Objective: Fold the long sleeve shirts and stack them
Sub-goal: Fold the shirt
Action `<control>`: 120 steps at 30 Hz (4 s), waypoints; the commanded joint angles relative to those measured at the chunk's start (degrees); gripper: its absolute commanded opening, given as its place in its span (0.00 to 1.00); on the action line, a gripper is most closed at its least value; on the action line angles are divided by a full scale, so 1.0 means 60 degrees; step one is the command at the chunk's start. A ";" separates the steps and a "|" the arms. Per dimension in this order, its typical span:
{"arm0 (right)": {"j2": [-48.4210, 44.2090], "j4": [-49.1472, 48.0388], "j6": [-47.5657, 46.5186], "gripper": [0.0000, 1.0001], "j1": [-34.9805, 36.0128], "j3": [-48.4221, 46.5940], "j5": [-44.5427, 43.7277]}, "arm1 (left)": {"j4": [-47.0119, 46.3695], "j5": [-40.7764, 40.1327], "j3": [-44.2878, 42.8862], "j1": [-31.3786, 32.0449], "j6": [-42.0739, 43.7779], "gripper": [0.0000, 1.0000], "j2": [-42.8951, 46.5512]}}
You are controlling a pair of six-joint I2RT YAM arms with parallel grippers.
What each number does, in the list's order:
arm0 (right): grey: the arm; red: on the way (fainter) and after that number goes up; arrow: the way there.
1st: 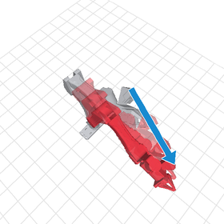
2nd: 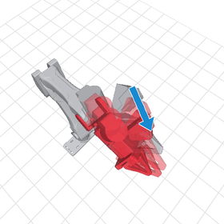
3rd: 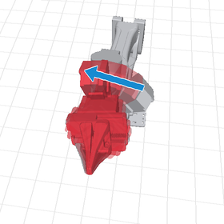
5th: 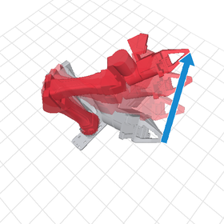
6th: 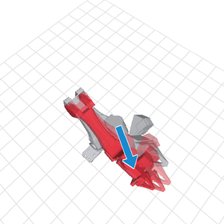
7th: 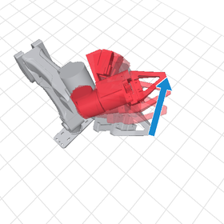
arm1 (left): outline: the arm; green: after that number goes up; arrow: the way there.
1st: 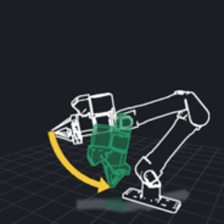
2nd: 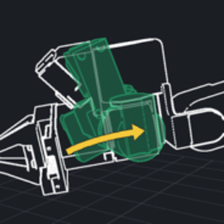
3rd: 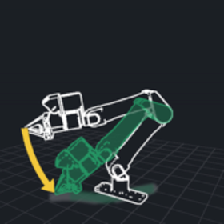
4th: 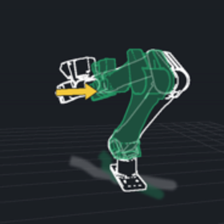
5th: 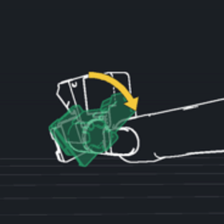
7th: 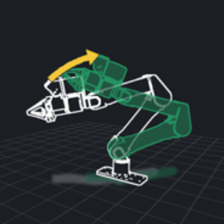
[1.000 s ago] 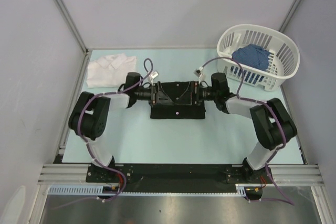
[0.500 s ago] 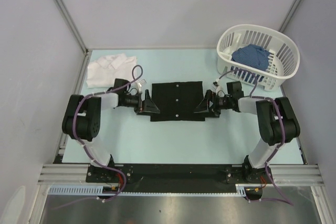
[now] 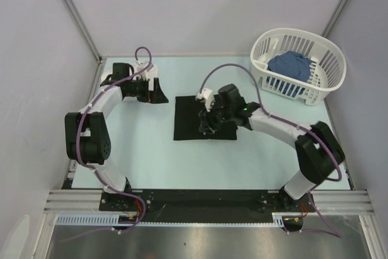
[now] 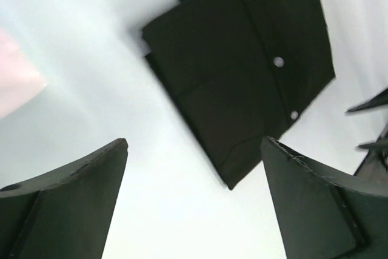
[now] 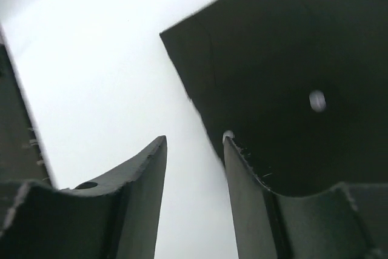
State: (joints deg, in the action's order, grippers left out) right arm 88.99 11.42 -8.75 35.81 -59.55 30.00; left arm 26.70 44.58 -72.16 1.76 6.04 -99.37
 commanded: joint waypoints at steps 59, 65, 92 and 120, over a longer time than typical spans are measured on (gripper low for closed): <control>0.2134 0.3658 -0.8763 0.00 0.2674 -0.0814 0.1341 | 0.2435 -0.1045 -0.0688 -0.1234 0.1541 0.96 0.1344; 0.1034 0.6370 -1.0125 0.00 0.2236 0.0139 0.1081 | 0.2202 0.1193 -0.0513 0.0039 0.0798 0.86 -0.0369; 0.1487 0.5655 -0.5470 0.54 -0.1398 -0.2511 0.0479 | -0.1446 0.1858 0.0821 0.2402 -0.2457 0.62 -0.3901; 0.1297 0.1817 -0.2172 0.51 0.1675 -0.2249 -0.0708 | -0.4202 0.0249 0.3940 0.0616 -0.4860 0.78 -0.0344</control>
State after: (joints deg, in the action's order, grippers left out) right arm 102.45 27.75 -22.39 39.42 -75.33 27.03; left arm 2.50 54.98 -51.51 7.88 -22.33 -107.00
